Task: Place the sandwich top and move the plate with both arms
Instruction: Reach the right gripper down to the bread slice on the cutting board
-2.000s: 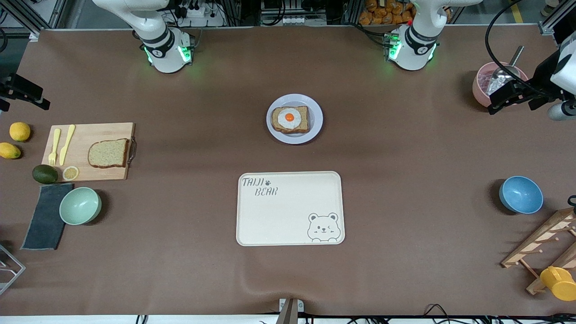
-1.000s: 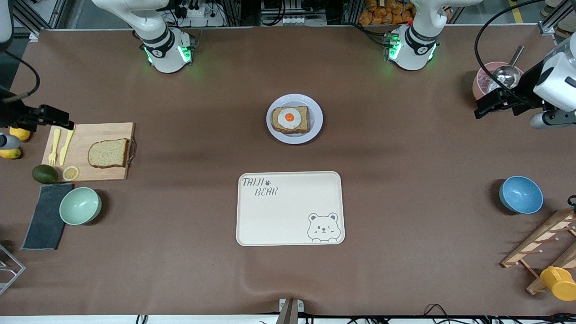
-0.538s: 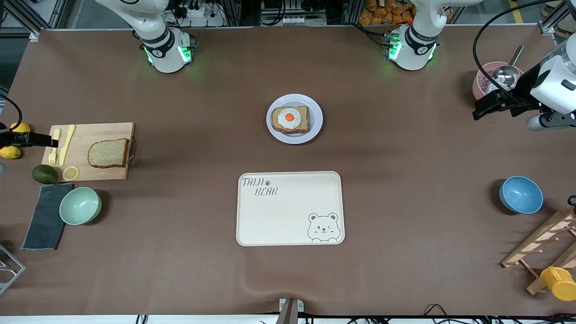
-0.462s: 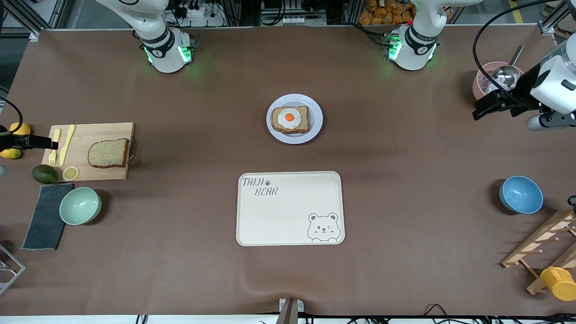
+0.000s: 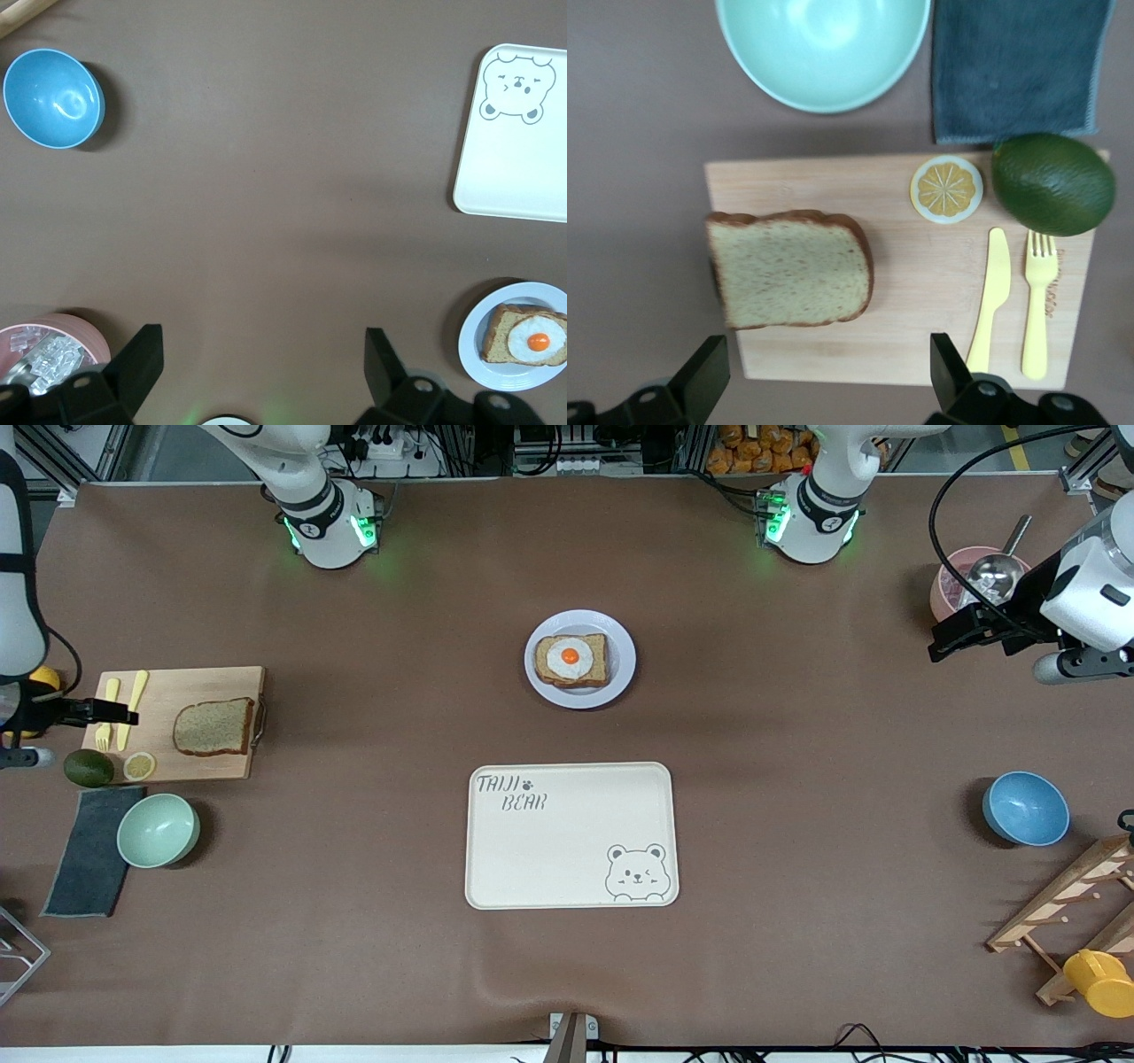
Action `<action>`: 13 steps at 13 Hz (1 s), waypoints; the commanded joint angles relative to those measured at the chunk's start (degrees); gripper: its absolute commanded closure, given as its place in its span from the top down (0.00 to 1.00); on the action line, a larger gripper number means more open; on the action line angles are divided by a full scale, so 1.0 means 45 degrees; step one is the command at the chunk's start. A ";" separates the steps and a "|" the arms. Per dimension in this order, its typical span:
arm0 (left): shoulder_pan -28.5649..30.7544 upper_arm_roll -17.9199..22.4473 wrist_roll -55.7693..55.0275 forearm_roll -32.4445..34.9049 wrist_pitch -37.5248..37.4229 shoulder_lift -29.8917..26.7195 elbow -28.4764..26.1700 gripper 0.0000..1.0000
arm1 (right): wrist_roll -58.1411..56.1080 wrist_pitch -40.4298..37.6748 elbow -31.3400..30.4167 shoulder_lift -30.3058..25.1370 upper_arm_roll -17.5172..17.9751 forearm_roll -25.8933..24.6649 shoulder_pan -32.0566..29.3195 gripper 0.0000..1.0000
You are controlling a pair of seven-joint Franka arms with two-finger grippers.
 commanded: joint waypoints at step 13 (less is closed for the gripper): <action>-0.0018 -0.0004 -0.0290 -0.0069 0.0567 -0.0022 -0.0506 1.00 | -0.0584 0.3703 -0.1999 0.2254 0.0228 0.0877 -0.0354 1.00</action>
